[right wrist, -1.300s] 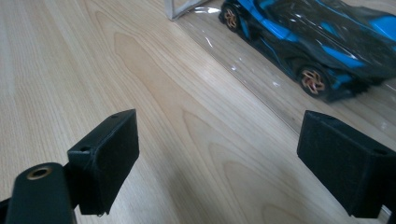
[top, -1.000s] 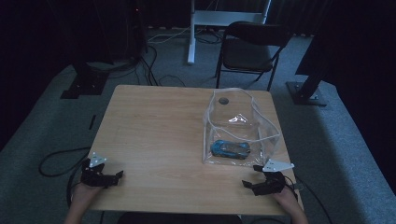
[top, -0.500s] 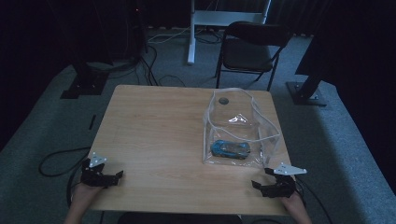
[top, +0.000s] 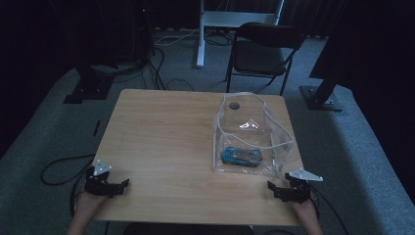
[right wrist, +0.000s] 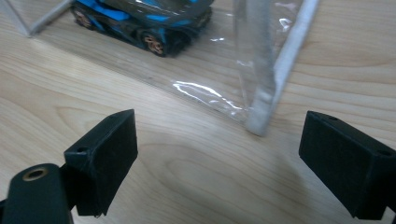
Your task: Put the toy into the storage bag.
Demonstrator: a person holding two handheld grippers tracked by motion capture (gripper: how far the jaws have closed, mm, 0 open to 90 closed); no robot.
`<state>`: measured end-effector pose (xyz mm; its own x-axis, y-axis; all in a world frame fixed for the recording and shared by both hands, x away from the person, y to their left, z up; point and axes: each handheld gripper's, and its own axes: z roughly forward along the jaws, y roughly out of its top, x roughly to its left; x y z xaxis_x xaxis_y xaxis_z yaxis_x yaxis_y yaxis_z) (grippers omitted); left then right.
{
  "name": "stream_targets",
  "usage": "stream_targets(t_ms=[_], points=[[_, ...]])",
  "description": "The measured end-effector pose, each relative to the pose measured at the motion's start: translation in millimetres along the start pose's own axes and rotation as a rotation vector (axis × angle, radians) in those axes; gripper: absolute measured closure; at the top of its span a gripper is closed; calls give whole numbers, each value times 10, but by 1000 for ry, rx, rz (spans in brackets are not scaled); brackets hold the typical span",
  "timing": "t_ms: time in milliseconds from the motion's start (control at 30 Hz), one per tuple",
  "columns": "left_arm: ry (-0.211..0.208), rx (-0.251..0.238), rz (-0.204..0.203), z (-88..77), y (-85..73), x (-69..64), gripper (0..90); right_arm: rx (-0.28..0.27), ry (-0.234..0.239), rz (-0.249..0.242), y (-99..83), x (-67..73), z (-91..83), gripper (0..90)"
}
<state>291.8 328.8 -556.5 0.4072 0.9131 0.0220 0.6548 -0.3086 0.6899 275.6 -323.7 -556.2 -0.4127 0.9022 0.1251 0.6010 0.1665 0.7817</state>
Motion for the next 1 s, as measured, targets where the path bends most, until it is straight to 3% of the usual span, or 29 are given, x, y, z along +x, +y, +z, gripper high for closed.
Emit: stream_targets(t_ms=[33,200,267,367,433,500,567,767,1000], points=[[0,0,0,0,0,0,3,5,10,4,9,2,11,108],[0,0,0,0,0,0,3,40,-70,-24,19,74,92,108],[0,-1,0,0,0,0,3,48,-75,-39,23,94,112,109],[0,-2,-1,1,-1,-1,3,69,-115,-25,34,98,154,109],[0,-2,-1,1,-1,-1,3,74,-155,-9,43,101,168,109],[1,-3,-1,1,-2,-2,3,71,-165,2,45,96,172,109],[1,-3,-1,0,-3,-3,3,71,-215,39,53,84,180,108],[4,-2,-3,-1,-4,-6,3,72,-246,68,65,81,191,108],[4,-5,-5,1,-4,-8,3,65,-326,138,102,113,243,109]])
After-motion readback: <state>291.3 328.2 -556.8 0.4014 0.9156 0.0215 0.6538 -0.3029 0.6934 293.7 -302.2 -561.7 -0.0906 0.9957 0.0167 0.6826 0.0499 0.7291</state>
